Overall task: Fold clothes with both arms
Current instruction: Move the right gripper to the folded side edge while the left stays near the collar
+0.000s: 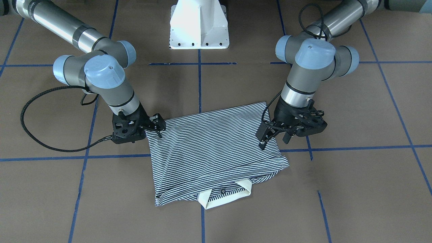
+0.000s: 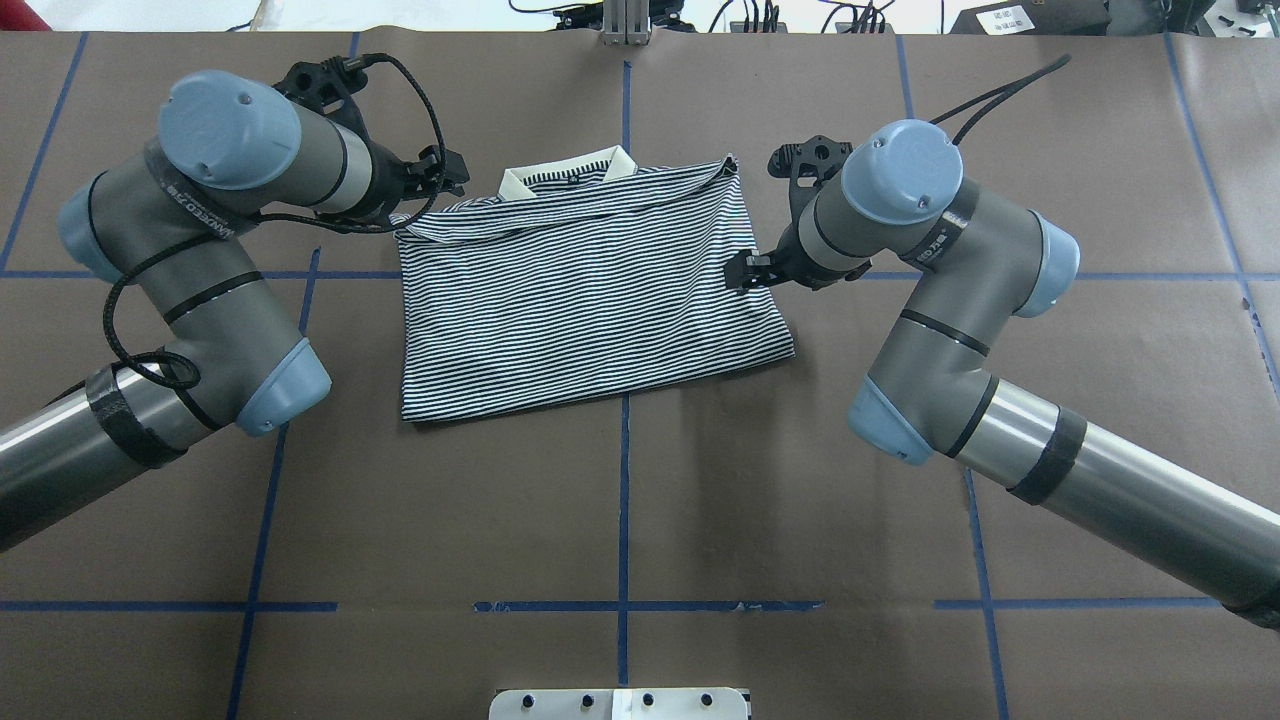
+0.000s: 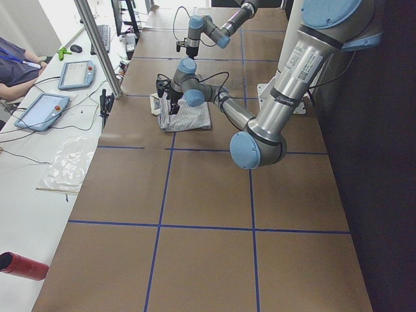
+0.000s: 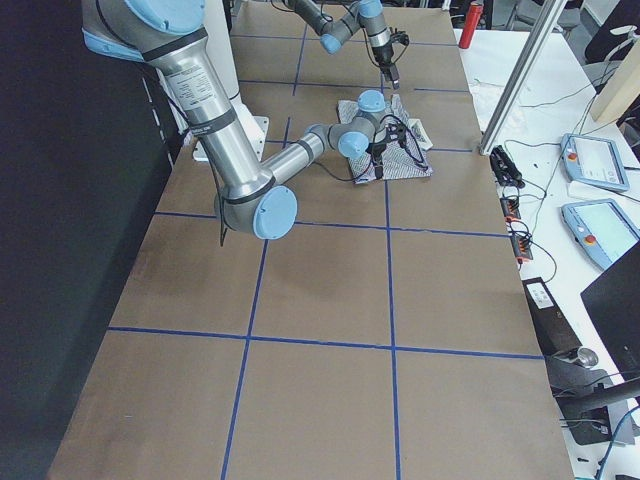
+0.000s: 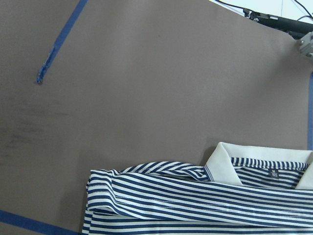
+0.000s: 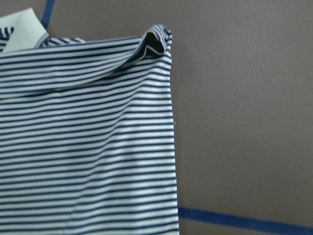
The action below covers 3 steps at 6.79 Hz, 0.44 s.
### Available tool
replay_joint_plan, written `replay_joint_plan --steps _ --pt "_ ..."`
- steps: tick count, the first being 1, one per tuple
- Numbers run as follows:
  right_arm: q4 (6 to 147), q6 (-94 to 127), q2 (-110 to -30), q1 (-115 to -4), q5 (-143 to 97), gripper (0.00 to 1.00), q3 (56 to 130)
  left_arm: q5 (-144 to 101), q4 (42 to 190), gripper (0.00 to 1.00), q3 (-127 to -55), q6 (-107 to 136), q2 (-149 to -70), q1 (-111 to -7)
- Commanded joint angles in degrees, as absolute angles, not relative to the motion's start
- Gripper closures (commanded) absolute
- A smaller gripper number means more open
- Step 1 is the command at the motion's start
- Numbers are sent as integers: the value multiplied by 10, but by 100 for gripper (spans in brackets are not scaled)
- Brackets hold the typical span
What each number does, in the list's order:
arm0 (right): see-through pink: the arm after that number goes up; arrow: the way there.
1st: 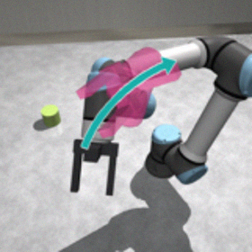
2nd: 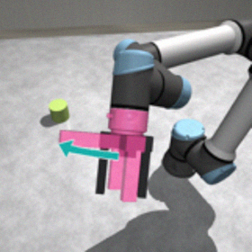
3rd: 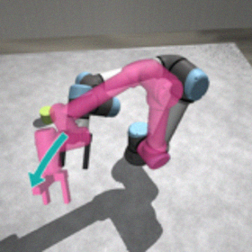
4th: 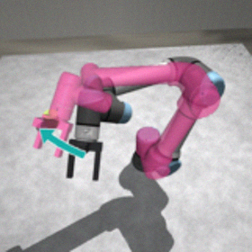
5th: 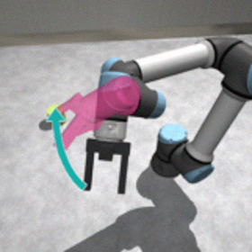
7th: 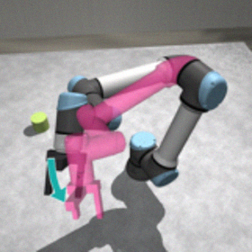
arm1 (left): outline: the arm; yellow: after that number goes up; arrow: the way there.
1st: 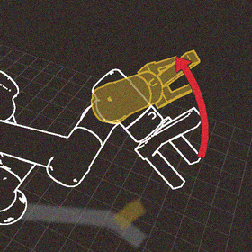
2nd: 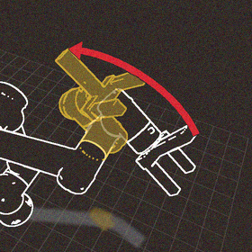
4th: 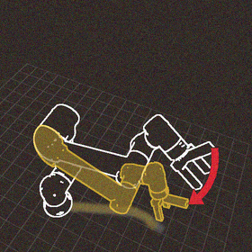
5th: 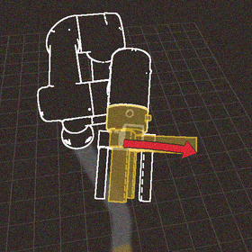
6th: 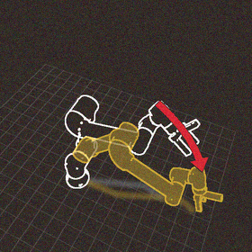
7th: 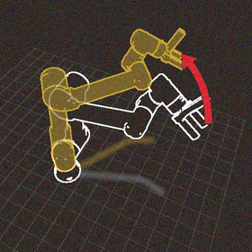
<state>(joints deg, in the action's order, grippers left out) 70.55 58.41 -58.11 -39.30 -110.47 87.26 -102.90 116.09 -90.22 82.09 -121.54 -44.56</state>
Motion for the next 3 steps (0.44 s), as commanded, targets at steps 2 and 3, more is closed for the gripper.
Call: replay_joint_plan --steps 2,3 --pt "723 592 -604 -369 -1104 1 888 -1030 1159 0 -911 821 -1214 -445" --pt "723 592 -604 -367 -1104 2 885 -1030 1159 0 -916 822 -1213 -445"
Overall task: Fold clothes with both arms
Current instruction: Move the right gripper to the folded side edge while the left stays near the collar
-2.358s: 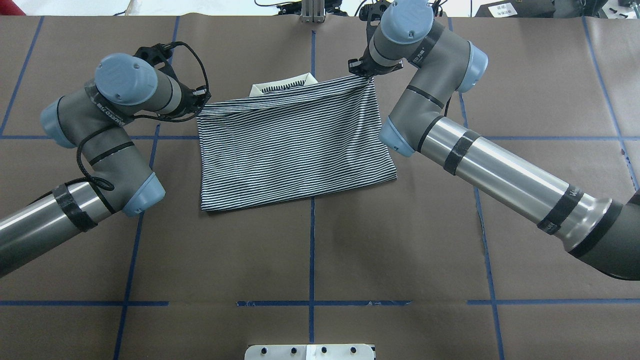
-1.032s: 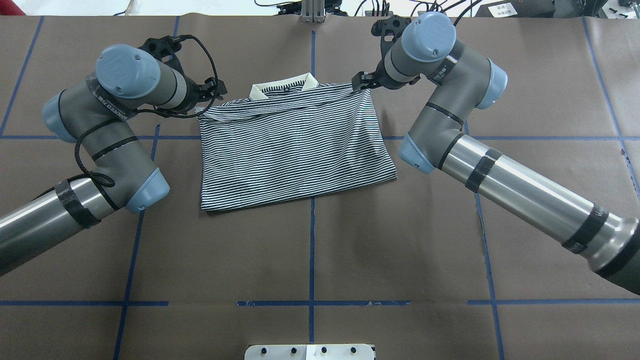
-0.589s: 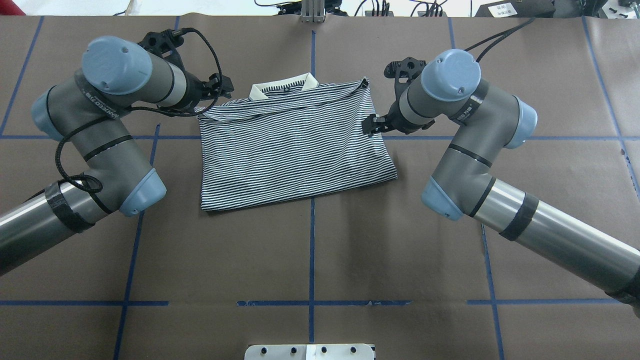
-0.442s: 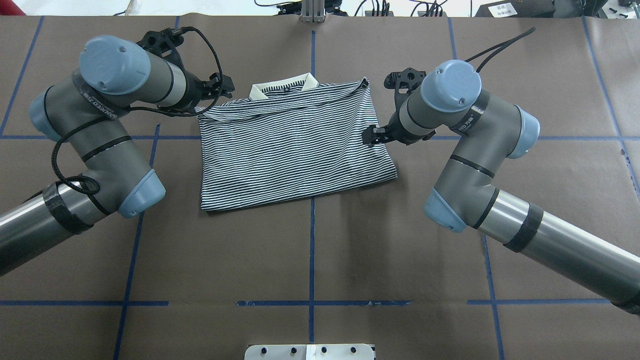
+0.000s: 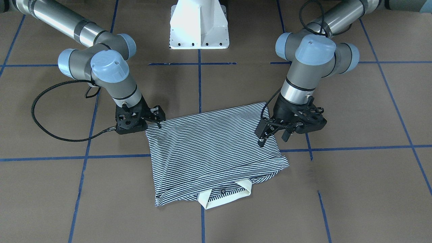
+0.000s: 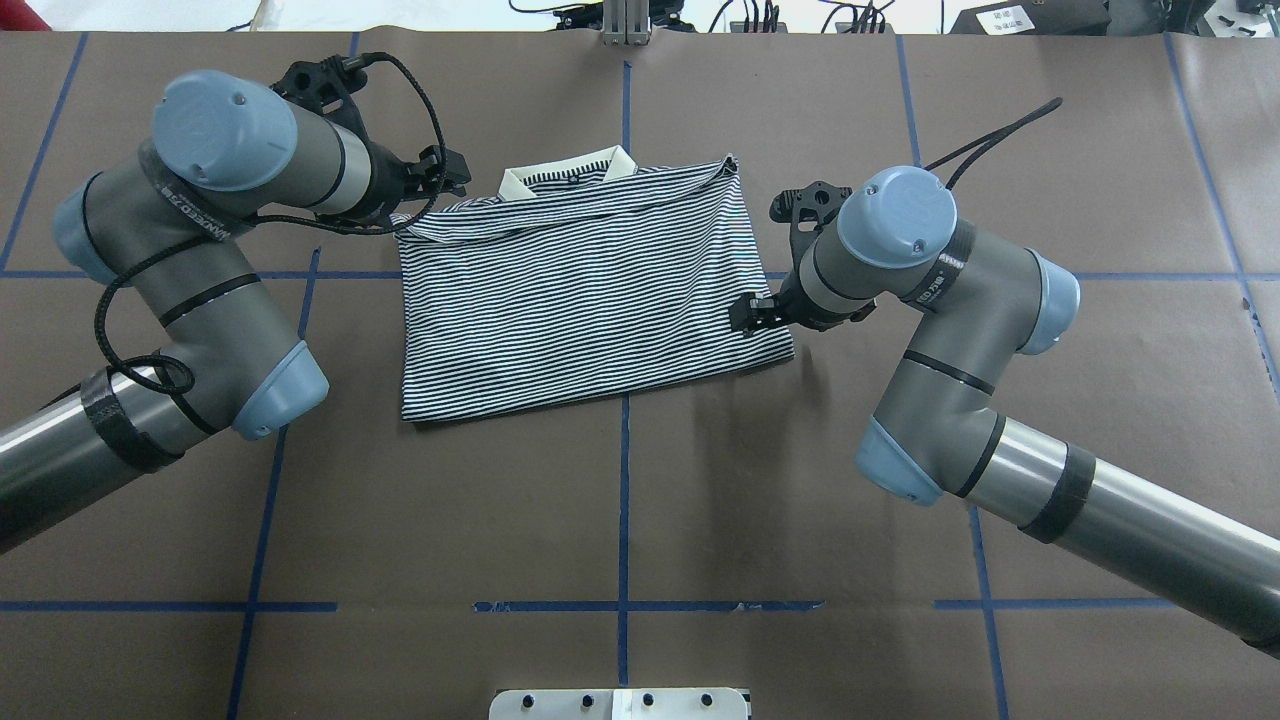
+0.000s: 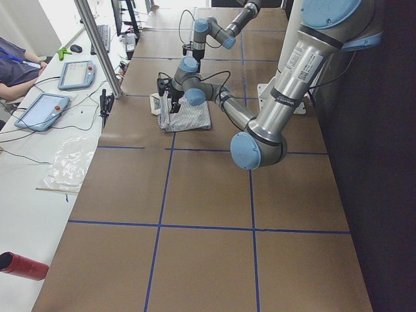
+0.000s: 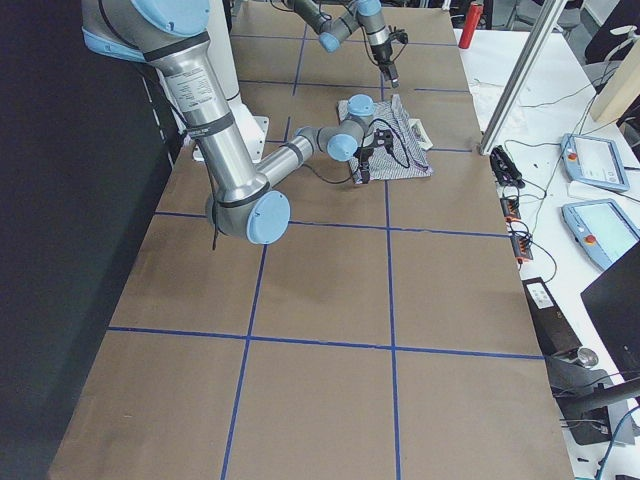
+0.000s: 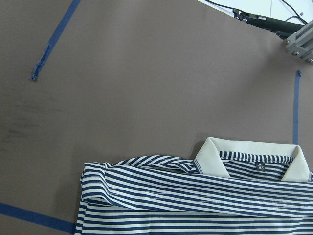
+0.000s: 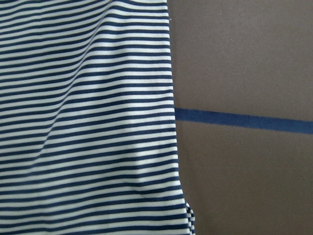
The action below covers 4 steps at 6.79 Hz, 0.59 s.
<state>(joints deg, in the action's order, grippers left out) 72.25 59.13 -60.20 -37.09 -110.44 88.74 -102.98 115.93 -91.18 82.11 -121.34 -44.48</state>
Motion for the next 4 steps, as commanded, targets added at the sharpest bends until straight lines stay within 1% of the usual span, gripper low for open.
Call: replay_joint_plan --steps 1,2,3,4 --pt "723 592 -605 -367 -1105 5 882 -1030 1159 0 -916 822 -1213 -445" --pt "724 591 -604 -367 -1105 13 880 -1030 1159 0 -924 822 -1210 -445" --pt "723 591 -604 -366 -1106 43 879 -1030 1159 0 -927 822 -1209 -444" --pt "723 589 -604 -366 -1106 77 878 -1029 1159 0 -931 822 -1202 -443"
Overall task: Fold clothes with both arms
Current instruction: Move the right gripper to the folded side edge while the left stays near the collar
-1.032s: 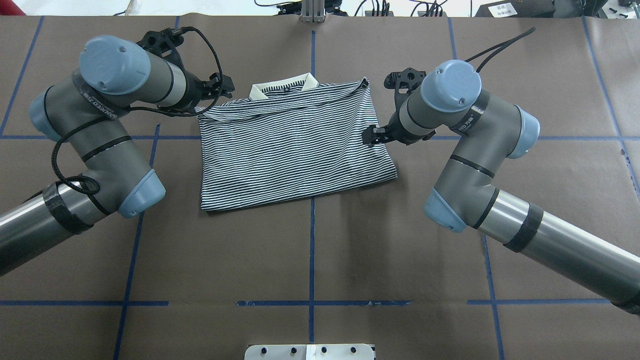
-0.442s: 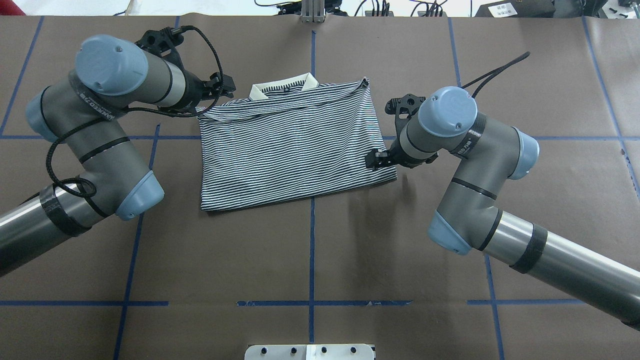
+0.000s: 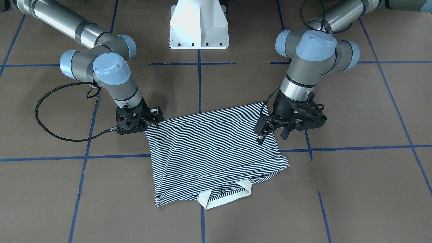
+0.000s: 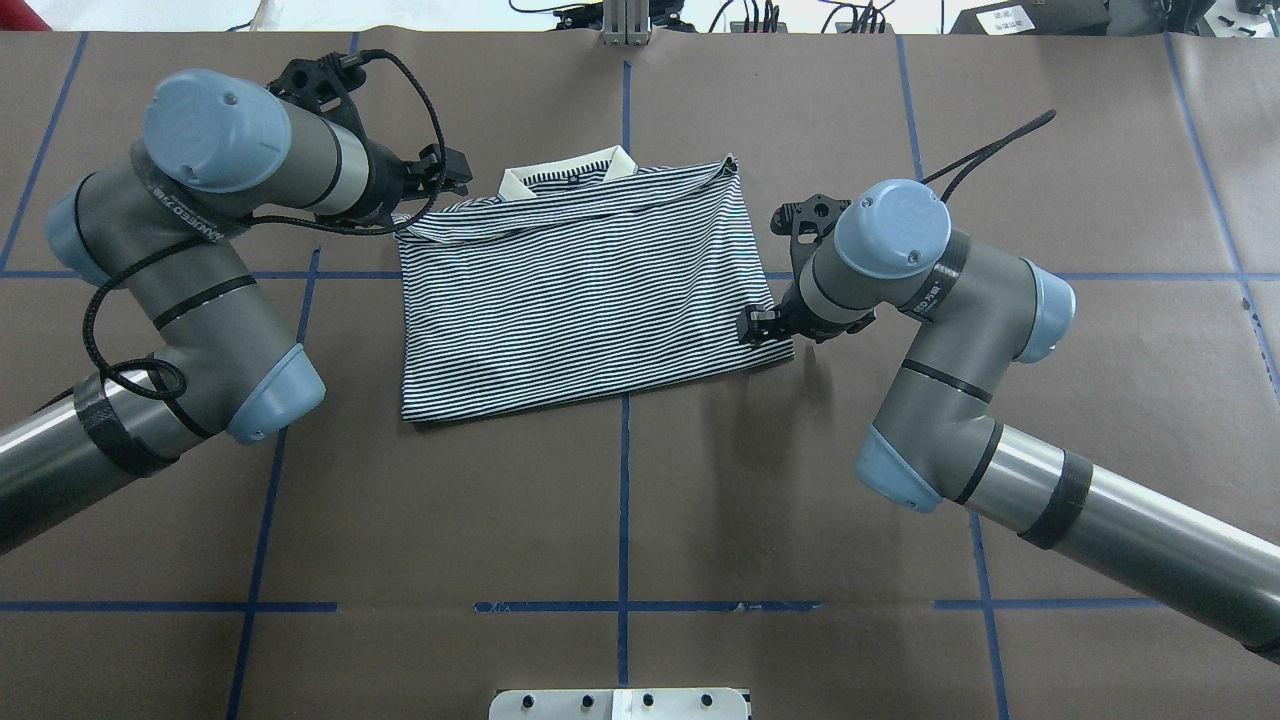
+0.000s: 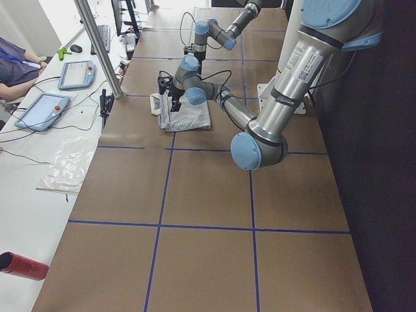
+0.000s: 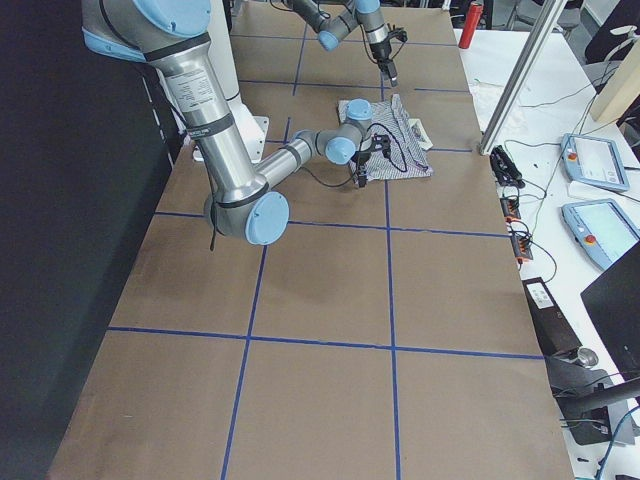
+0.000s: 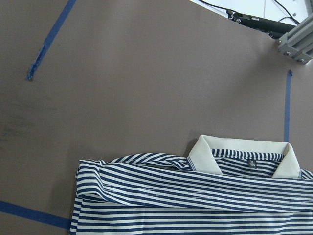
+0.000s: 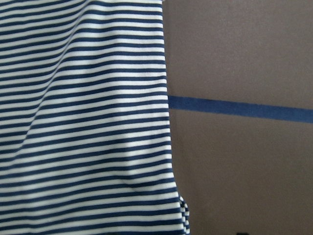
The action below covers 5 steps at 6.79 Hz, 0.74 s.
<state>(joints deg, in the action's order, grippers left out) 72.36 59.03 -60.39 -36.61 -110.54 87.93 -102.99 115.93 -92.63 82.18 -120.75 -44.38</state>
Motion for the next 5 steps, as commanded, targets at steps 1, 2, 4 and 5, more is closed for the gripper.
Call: replay_joint_plan --steps 1,2,4,5 --pt "722 583 -604 -366 -1107 100 879 -1030 1159 0 -932 821 -1201 -443" --pt "721 583 -606 -366 -1107 100 880 -1030 1159 0 -932 821 -1201 -442" --pt "719 584 -608 -365 -1102 100 882 -1029 1161 0 -930 821 -1201 -441" --pt "719 584 -613 -365 -1106 100 888 -1029 1162 0 -930 820 -1201 -441"
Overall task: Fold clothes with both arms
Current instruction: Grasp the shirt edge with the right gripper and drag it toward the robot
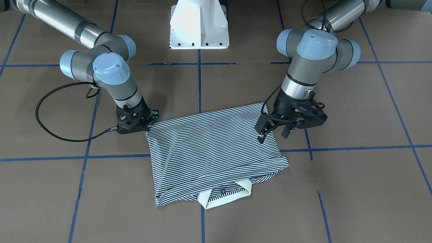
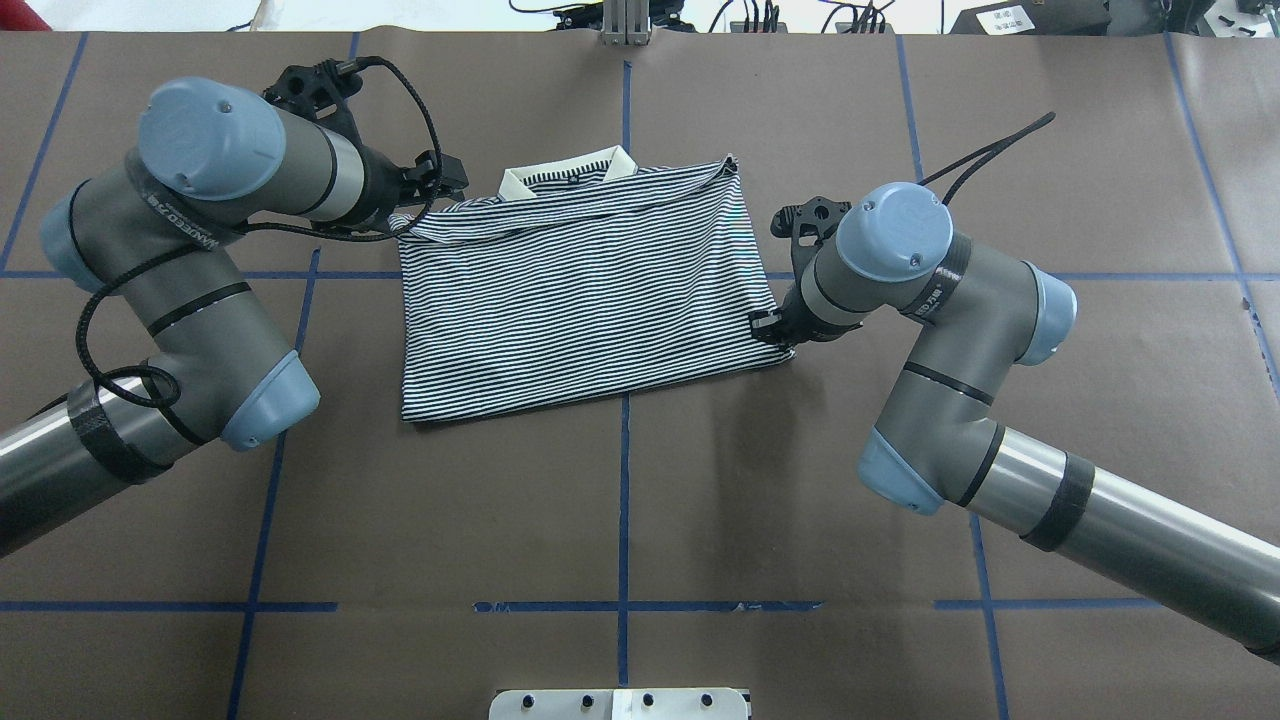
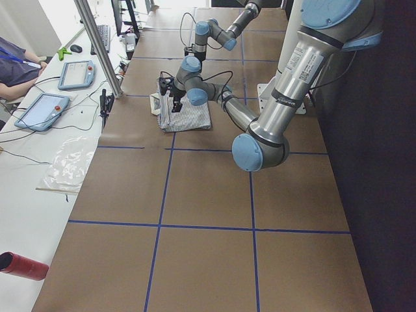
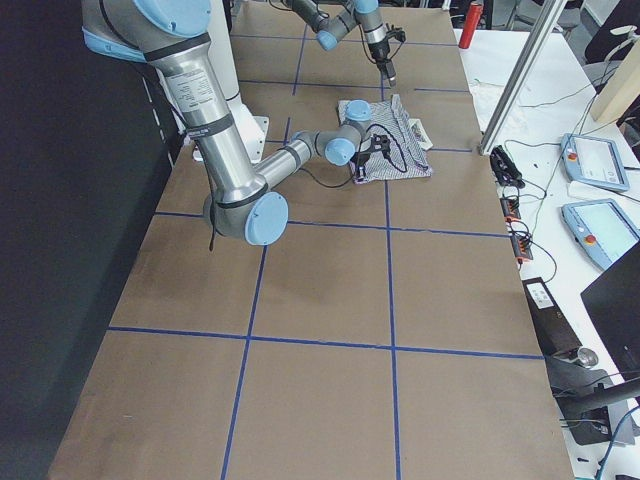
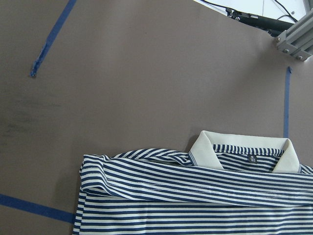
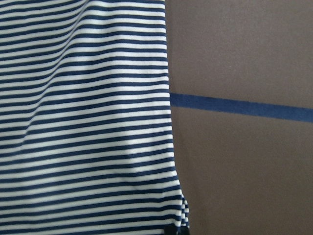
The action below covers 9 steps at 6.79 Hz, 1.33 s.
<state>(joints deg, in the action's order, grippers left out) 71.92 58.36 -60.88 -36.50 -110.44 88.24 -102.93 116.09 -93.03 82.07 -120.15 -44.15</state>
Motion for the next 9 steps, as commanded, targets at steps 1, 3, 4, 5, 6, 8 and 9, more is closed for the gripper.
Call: replay_joint_plan --steps 1,3,4,5,6,8,9 --pt "719 588 -632 -366 -1106 100 904 -1029 1162 0 -932 820 -1201 -441" --pt "722 591 -721 -353 -1107 100 1000 -1030 1162 0 -933 820 -1202 -441" --pt "723 592 -794 -340 -1113 100 1079 -1030 1162 0 -934 820 -1202 -440" --pt "722 597 -860 -334 -1140 100 1137 -1030 1161 0 -938 820 -1202 -440" --pt "720 638 -929 -311 -1171 100 1202 -1029 1161 0 -942 821 -1202 -439" --pt "716 733 -988 -194 -1177 100 1260 -1029 1160 0 -952 822 -1201 -426" --pt "716 743 -993 -168 -1179 100 1273 -1030 1160 0 -954 830 -1202 -425"
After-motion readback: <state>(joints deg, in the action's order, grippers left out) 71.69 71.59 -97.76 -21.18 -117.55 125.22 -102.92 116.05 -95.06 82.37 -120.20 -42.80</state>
